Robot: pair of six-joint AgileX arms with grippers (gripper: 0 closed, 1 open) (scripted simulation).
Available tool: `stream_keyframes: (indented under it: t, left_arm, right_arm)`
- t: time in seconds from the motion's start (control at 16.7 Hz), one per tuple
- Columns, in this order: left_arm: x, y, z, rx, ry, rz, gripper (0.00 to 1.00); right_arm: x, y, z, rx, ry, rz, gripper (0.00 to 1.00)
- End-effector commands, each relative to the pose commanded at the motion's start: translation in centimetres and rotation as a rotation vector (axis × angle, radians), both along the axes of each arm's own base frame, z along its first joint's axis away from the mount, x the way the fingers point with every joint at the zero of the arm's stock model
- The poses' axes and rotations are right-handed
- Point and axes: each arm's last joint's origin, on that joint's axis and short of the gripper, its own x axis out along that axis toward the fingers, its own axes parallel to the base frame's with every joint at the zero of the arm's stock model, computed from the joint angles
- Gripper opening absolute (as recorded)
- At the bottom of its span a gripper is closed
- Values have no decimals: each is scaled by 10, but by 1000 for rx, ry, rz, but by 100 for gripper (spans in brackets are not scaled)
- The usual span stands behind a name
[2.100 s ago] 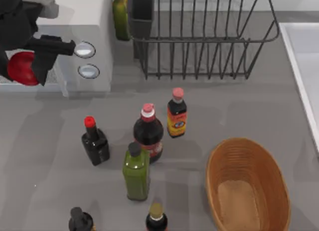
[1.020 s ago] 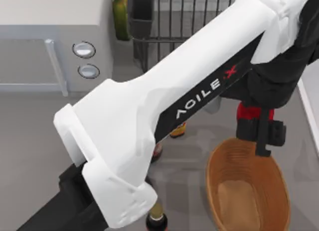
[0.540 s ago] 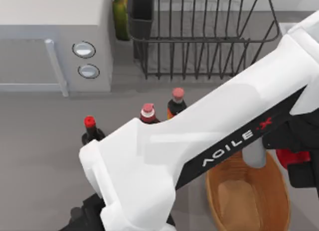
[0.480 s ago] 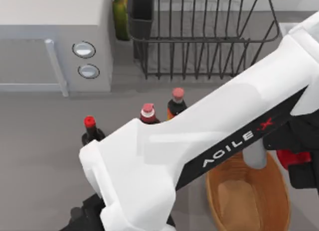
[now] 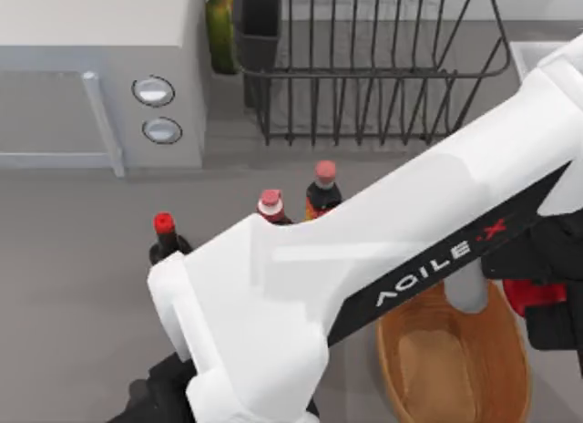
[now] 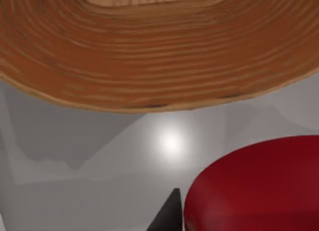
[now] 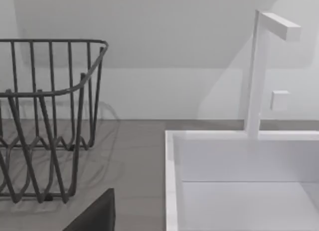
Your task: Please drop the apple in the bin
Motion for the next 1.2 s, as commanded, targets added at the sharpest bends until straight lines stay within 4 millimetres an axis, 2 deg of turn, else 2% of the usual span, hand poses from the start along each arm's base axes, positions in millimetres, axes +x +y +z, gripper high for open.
stream_keyframes:
  t: [0.3, 0.54, 0.9, 1.2]
  left_arm:
    - [9, -3, -31, 122, 39, 19, 0]
    - [11, 2, -56, 205, 75, 29, 0]
    - [1, 17, -63, 192, 72, 0, 0]
    - [2, 25, -64, 176, 64, 17, 0]
  right_arm:
    - [0, 0, 0, 0, 0, 0, 100]
    - [0, 0, 0, 0, 0, 0, 100]
    - [0, 0, 0, 0, 0, 0, 100]
    - [0, 0, 0, 0, 0, 0, 100]
